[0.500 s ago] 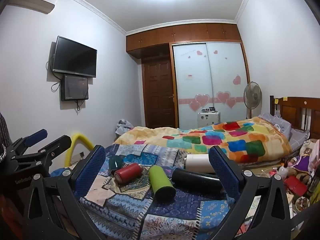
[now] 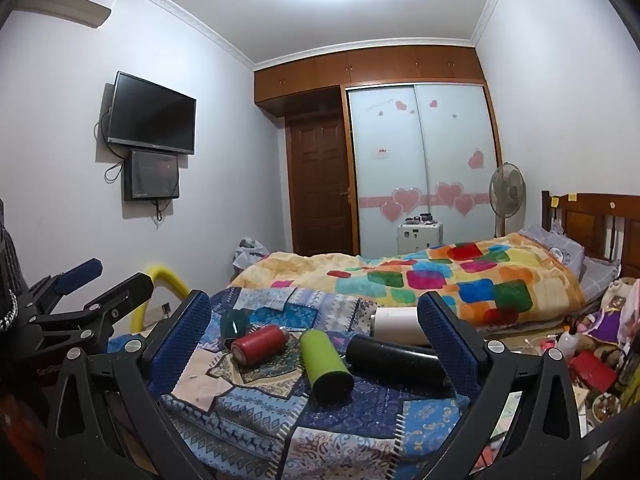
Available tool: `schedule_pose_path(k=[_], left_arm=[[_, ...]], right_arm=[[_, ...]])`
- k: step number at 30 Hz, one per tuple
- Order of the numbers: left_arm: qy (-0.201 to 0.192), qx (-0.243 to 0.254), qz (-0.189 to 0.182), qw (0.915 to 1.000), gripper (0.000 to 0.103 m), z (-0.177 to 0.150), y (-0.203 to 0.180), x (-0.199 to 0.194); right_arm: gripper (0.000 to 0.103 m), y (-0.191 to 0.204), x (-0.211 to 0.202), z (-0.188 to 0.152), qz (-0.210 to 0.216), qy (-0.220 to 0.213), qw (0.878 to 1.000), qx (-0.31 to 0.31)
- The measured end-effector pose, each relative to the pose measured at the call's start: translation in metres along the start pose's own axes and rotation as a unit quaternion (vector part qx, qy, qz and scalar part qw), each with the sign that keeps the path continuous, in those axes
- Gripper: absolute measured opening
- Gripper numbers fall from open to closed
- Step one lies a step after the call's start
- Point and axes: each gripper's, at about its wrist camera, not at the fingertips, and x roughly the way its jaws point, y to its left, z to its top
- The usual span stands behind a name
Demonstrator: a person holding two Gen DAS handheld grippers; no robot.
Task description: Flip cup upright
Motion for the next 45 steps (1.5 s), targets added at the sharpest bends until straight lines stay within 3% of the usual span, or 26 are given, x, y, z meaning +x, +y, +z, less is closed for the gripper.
schedule_pose_path(k=[45], left_arm=[[-0.006, 0.004, -0.004, 1.0, 0.103, -0.0043, -0.0046, -0.0038]], right_arm=[[0.103, 0.0022, -0.0015, -0.0017, 0.0, -0.002, 1.0, 0.0]])
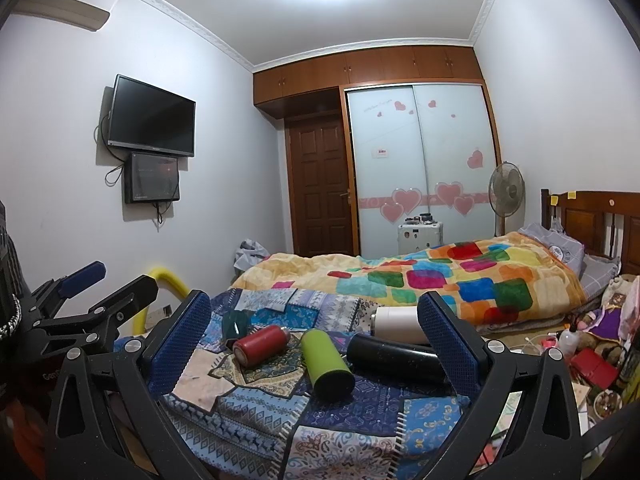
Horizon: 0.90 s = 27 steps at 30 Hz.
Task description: Flip cup upright
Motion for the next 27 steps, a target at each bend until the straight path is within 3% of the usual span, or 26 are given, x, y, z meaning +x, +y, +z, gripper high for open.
schedule_pose_path(k=[27], left_arm=[[0.001, -0.003, -0.002, 1.0, 0.103, -0.0036, -0.0041, 0.0012]], right_arm=[[0.103, 0.0007, 0.0053, -0.0003, -0.002, 0.008, 1.0, -0.009]])
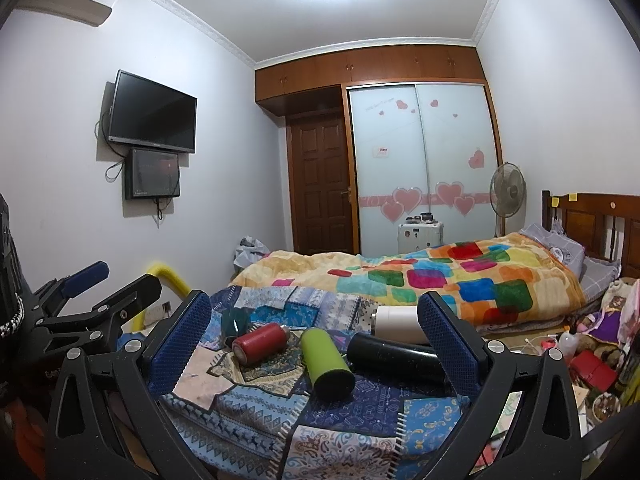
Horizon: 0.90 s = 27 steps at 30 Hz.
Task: Flip cup upright
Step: 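Move the right gripper down over the lime-green bottle and close on it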
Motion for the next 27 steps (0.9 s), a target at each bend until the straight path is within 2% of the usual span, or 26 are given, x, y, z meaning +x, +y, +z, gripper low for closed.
schedule_pose_path(k=[4, 9, 15, 21, 23, 27], left_arm=[[0.009, -0.006, -0.002, 0.9999, 0.103, -0.002, 0.0, 0.011], [0.027, -0.014, 0.0, 0.9995, 0.103, -0.012, 0.009, 0.039], [0.079, -0.011, -0.001, 0.9968, 0.103, -0.031, 0.023, 0.085], [0.123, -0.019, -0.009, 0.9922, 0.103, -0.053, 0.041, 0.124], [0.132, -0.021, -0.015, 0.9909, 0.103, -0.06, 0.047, 0.134], [0.15, -0.017, -0.021, 0.9883, 0.103, -0.073, 0.053, 0.152]], right_arm=[[0.103, 0.001, 0.017, -0.003, -0.002, 0.022, 1.0, -0.015], [0.103, -0.003, 0.054, -0.01, 0.0, 0.074, 0.997, -0.039], [0.103, -0.012, 0.113, -0.022, -0.002, 0.148, 0.986, -0.071], [0.103, -0.017, 0.178, -0.042, 0.02, 0.235, 0.968, -0.089], [0.103, -0.019, 0.201, -0.051, 0.054, 0.283, 0.954, -0.081], [0.102, -0.017, 0.23, -0.066, 0.071, 0.333, 0.936, -0.091]])
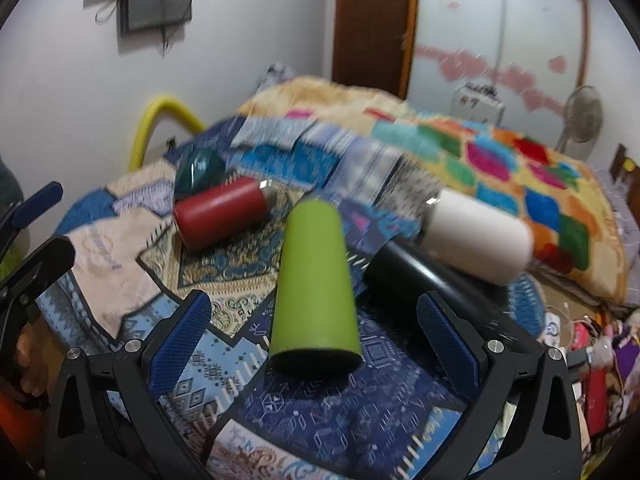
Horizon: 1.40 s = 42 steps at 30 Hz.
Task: Flip cup upright
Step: 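Move the right gripper down over the lime-green bottle and close on it, then lift the lime-green bottle with the right gripper, tilting its base downward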
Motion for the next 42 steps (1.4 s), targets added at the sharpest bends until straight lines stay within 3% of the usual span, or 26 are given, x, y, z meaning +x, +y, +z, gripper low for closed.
schedule_pose_path(k=[6, 9, 17, 25, 28, 32, 42], left_arm=[[0.023, -0.003, -0.005, 0.9997, 0.103, -0.009, 0.01, 0.026], [0.028, -0.005, -0.006, 0.9996, 0.103, -0.013, 0.014, 0.032], [0.035, -0.005, -0.008, 0.9993, 0.103, -0.017, 0.02, 0.041], [0.036, -0.008, -0.014, 0.9992, 0.103, -0.022, 0.018, 0.046], [0.035, -0.008, -0.013, 0.9993, 0.103, -0.023, 0.017, 0.046], [0.032, -0.009, -0.009, 0.9994, 0.103, -0.024, 0.019, 0.044], [0.031, -0.023, -0.003, 0.9993, 0.103, -0.022, 0.026, 0.039]], right_arm=[[0.099, -0.005, 0.043, 0.017, 0.031, 0.065, 0.997, -0.006], [0.088, -0.008, 0.061, 0.022, 0.051, 0.102, 0.993, -0.002], [0.082, -0.007, 0.099, 0.028, 0.074, 0.191, 0.979, -0.009], [0.078, 0.0, 0.115, 0.035, 0.077, 0.239, 0.968, -0.015], [0.064, 0.003, 0.122, 0.036, 0.059, 0.25, 0.966, -0.025], [0.063, 0.003, 0.118, 0.034, 0.058, 0.241, 0.969, -0.012], [0.062, 0.031, 0.088, 0.016, 0.073, 0.225, 0.97, -0.049]])
